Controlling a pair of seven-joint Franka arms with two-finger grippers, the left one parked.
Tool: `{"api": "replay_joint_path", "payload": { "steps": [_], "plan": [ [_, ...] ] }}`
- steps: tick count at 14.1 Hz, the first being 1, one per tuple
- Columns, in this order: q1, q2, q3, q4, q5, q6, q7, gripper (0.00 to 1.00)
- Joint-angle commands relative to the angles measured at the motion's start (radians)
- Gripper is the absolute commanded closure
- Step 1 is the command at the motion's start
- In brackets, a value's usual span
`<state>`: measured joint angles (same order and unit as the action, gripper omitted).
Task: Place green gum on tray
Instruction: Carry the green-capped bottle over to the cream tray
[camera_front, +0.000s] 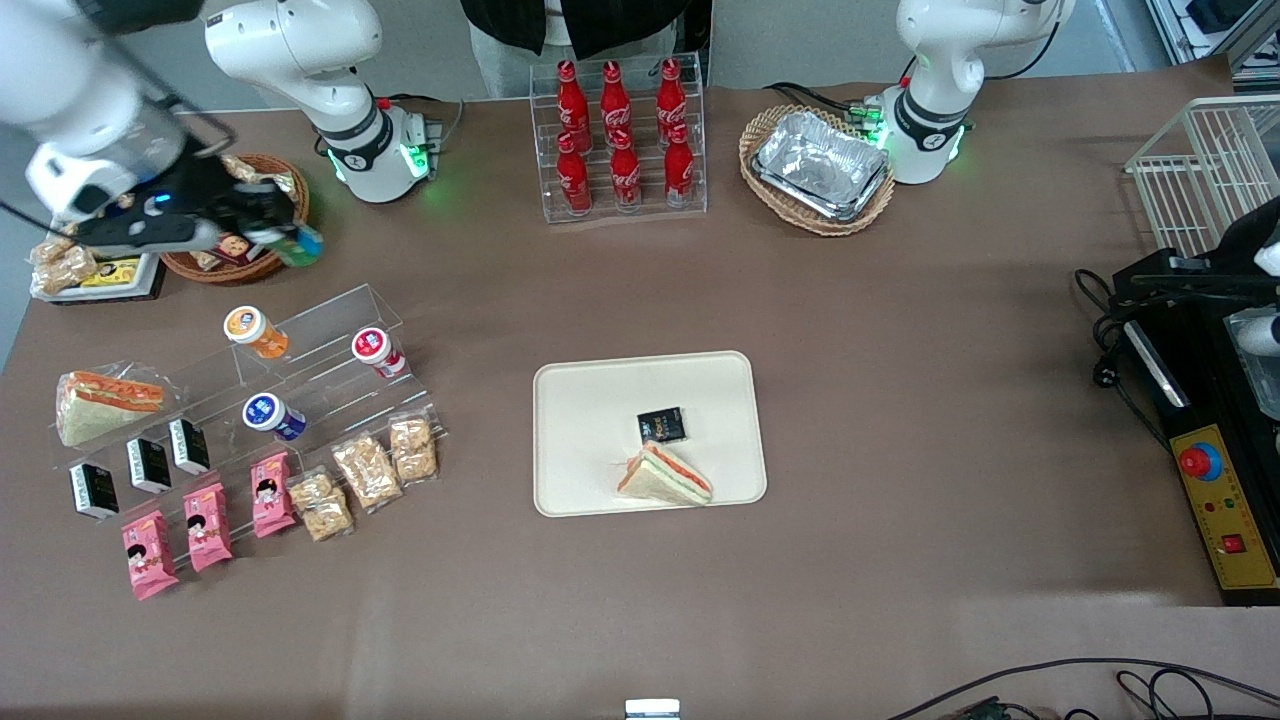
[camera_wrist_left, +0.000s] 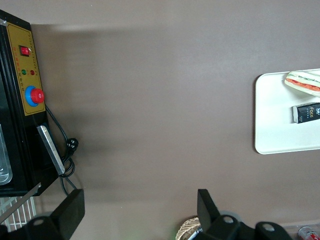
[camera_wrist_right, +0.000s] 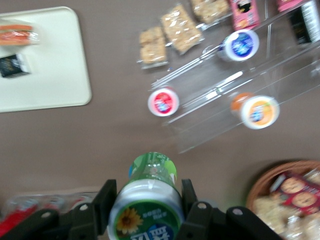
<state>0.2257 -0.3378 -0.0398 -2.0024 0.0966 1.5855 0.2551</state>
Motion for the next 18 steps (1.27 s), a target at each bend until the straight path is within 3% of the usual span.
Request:
{"api": "replay_joint_path", "payload": {
  "steps": [1,4,7,12,18],
  "plan": [
    [0.232,0.107,-0.005,0.080,0.037,0.032,0.330,1.00],
    [0.401,0.215,-0.006,0.080,0.035,0.198,0.560,1.00],
    [0.497,0.382,-0.008,0.080,0.023,0.416,0.700,1.00],
    [0.505,0.667,-0.008,0.080,0.022,0.739,0.708,1.00],
    [0.498,0.810,-0.011,0.080,0.023,0.892,0.707,1.00]
  ]
}}
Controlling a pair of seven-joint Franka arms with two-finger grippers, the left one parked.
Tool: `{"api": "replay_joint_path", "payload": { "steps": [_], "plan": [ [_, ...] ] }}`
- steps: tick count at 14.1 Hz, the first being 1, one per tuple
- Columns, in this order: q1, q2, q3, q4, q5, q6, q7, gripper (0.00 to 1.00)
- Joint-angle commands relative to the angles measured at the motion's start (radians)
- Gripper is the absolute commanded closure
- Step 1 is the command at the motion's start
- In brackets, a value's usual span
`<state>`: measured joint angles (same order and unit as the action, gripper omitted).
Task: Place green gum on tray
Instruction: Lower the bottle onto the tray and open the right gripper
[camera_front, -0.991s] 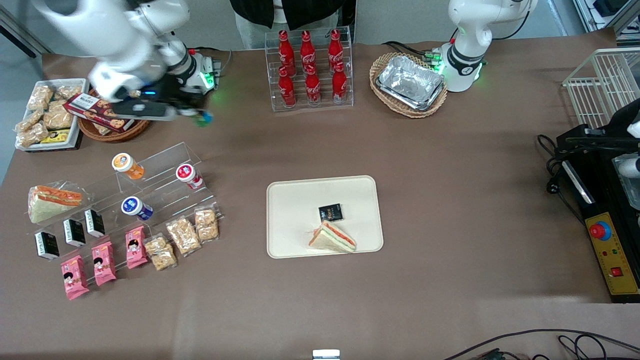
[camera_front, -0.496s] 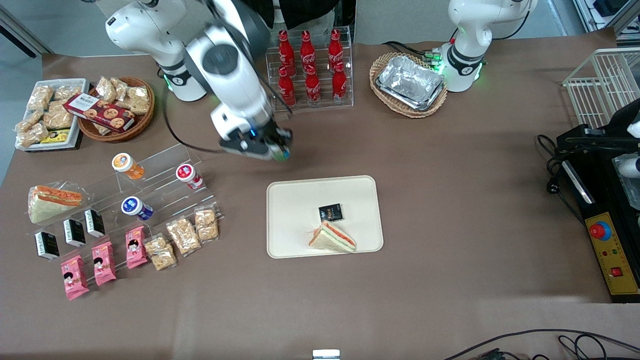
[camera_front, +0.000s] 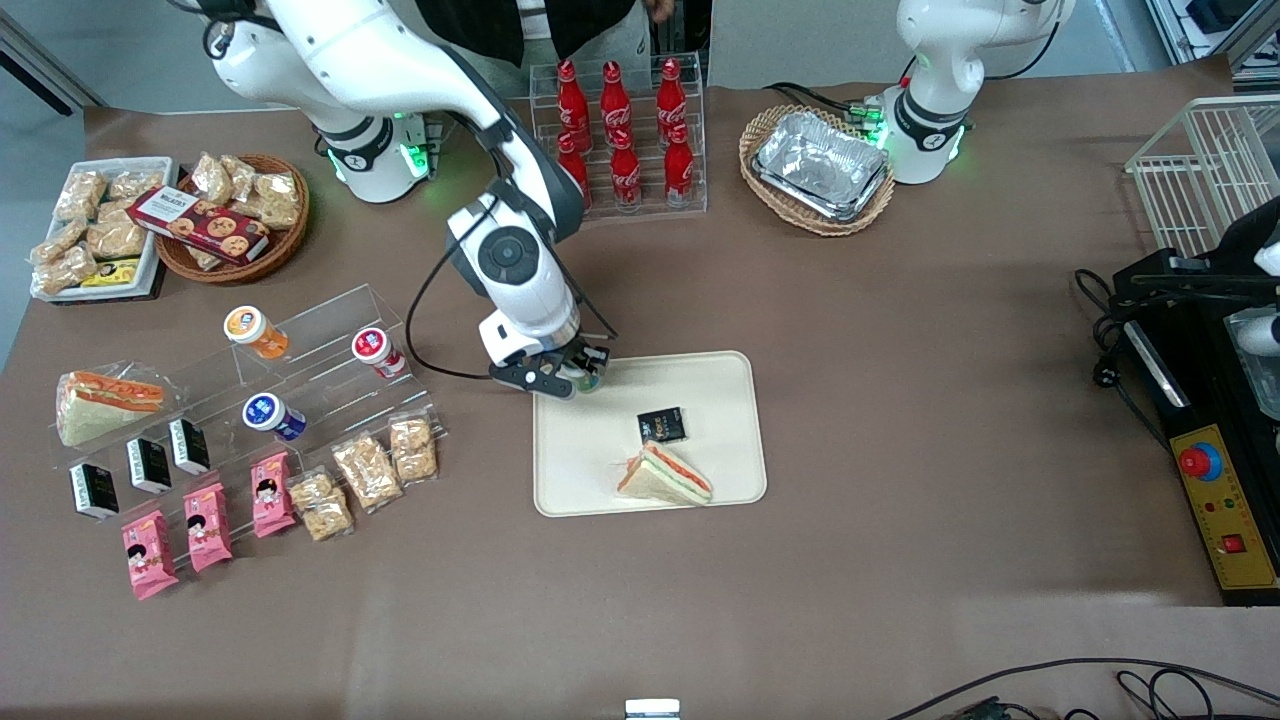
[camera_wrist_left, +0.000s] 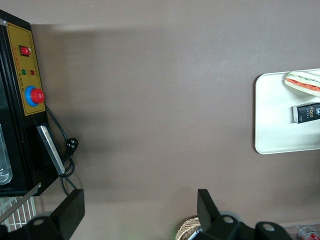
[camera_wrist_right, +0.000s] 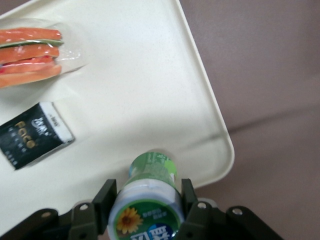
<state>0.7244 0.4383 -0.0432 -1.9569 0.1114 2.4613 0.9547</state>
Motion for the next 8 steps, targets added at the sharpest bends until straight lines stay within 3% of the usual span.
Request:
{"api": "replay_joint_path", "payload": {
  "steps": [1,2,3,4,5,6,8],
  "plan": [
    [-0.002,0.049,-0.009,0.035,0.008,0.022,0.006,1.00],
    [-0.003,0.063,-0.012,0.035,0.010,0.040,0.007,1.00],
    [-0.003,0.074,-0.012,0.035,0.013,0.048,0.009,0.93],
    [-0.006,0.077,-0.012,0.035,0.019,0.050,0.010,0.57],
    [-0.011,0.076,-0.014,0.035,0.020,0.048,0.010,0.11],
    [-0.013,0.073,-0.014,0.035,0.020,0.048,0.009,0.01],
    [-0.022,0.044,-0.015,0.033,0.019,0.036,0.006,0.01]
  ]
}}
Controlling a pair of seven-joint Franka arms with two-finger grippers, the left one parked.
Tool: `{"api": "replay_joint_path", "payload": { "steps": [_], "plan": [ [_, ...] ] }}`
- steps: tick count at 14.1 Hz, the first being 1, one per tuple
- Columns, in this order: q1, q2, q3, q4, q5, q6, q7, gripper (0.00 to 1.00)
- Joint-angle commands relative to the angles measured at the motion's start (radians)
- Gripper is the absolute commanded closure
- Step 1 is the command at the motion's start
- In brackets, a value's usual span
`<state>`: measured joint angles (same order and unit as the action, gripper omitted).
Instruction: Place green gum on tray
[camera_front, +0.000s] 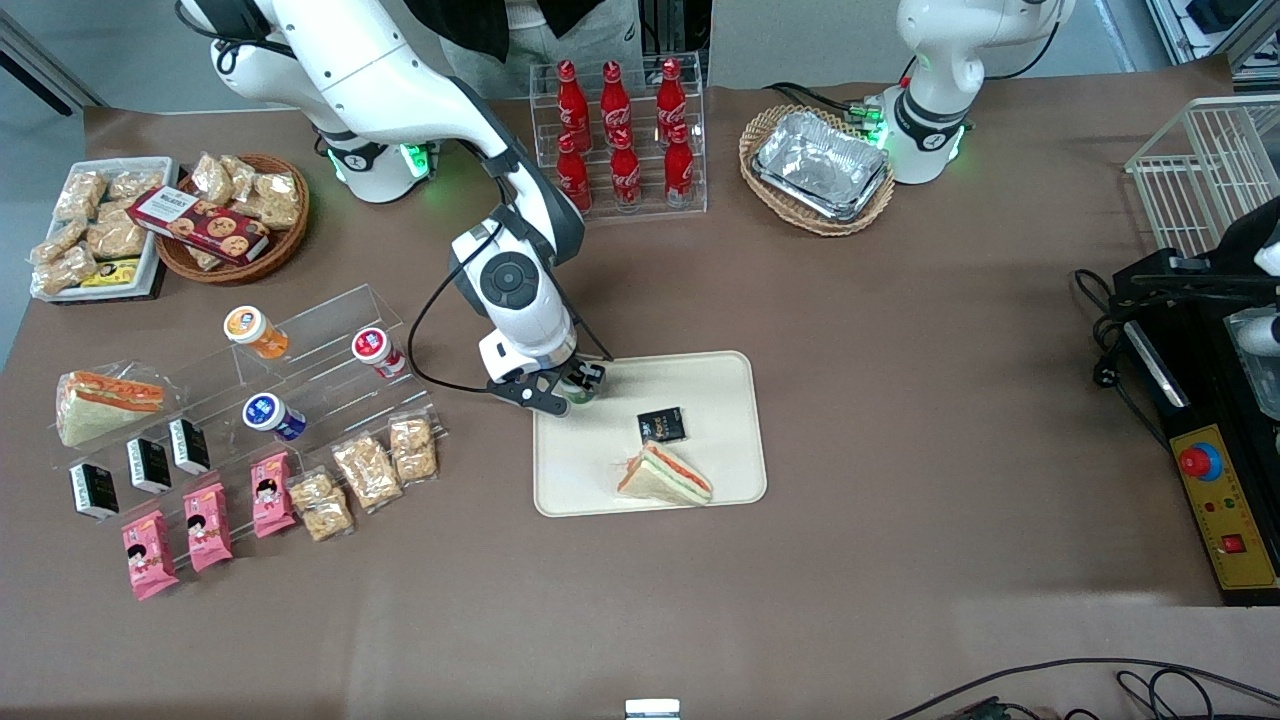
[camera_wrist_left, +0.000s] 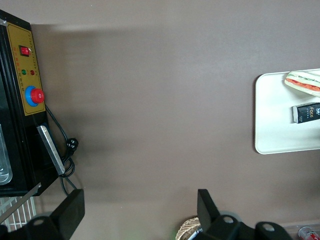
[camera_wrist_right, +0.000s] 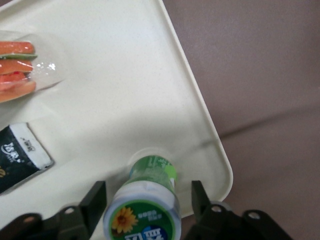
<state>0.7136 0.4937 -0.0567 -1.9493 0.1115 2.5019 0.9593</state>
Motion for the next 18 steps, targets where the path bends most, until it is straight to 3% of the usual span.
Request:
{"api": "replay_joint_path", "payload": {
  "steps": [1,6,9,13,18],
  "plan": [
    [-0.022,-0.048,-0.002,0.018,0.016,-0.023,-0.005,0.01],
    [-0.129,-0.361,-0.002,0.018,0.008,-0.430,-0.169,0.00],
    [-0.273,-0.533,-0.002,0.024,0.008,-0.595,-0.366,0.00],
    [-0.457,-0.624,-0.002,0.050,-0.033,-0.699,-0.638,0.00],
    [-0.566,-0.624,-0.002,0.260,-0.102,-0.952,-0.685,0.00]
  ]
}}
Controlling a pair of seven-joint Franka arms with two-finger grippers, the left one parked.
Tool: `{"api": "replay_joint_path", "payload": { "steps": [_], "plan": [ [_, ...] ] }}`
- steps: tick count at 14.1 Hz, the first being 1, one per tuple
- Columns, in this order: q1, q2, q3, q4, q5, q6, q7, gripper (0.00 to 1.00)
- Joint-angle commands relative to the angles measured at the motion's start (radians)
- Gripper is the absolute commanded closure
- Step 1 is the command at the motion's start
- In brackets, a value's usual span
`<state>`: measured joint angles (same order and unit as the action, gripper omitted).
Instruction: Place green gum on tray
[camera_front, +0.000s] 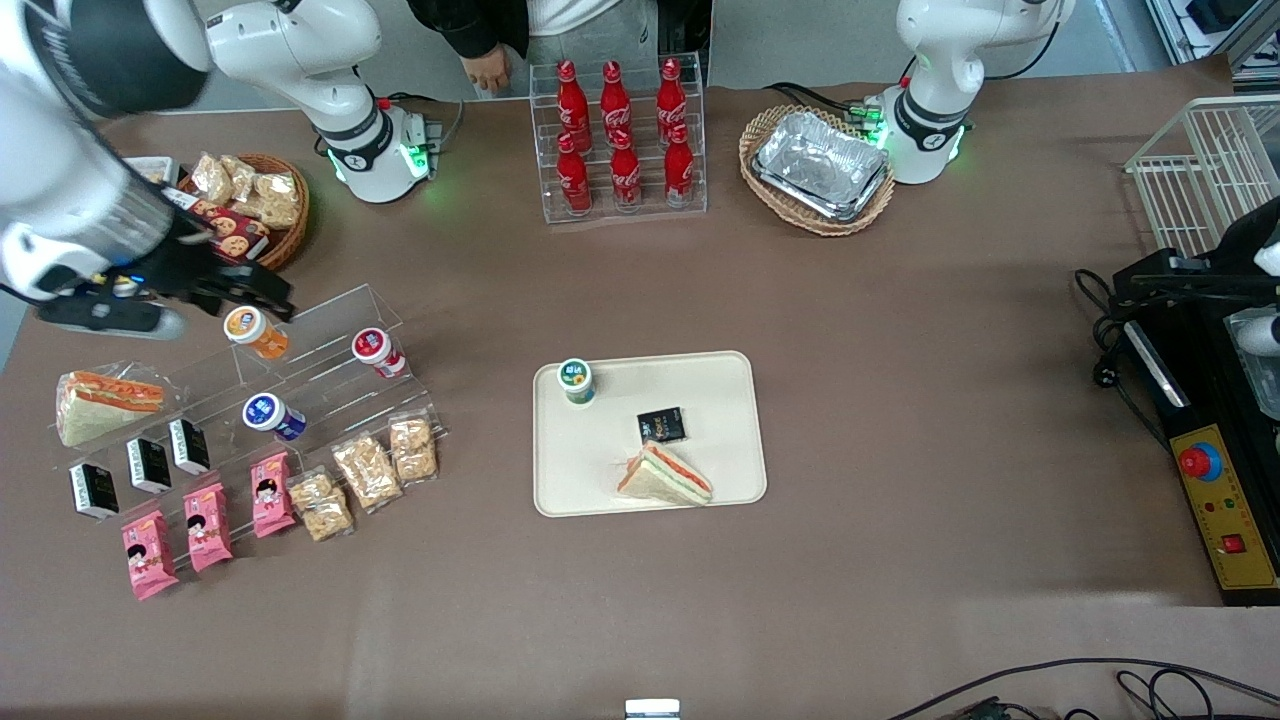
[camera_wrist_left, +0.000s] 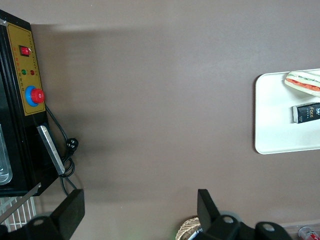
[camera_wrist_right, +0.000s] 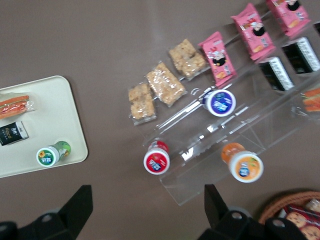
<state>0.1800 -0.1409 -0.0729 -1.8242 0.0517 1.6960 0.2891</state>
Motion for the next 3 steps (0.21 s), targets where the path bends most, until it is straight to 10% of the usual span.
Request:
{"api": "replay_joint_path", "payload": {
  "steps": [1,3],
  "plan": [
    [-0.033,0.009,0.015,0.163,-0.071,-0.195,-0.036,0.00],
    [-0.036,0.007,0.005,0.169,-0.085,-0.226,-0.085,0.00]
  ]
}}
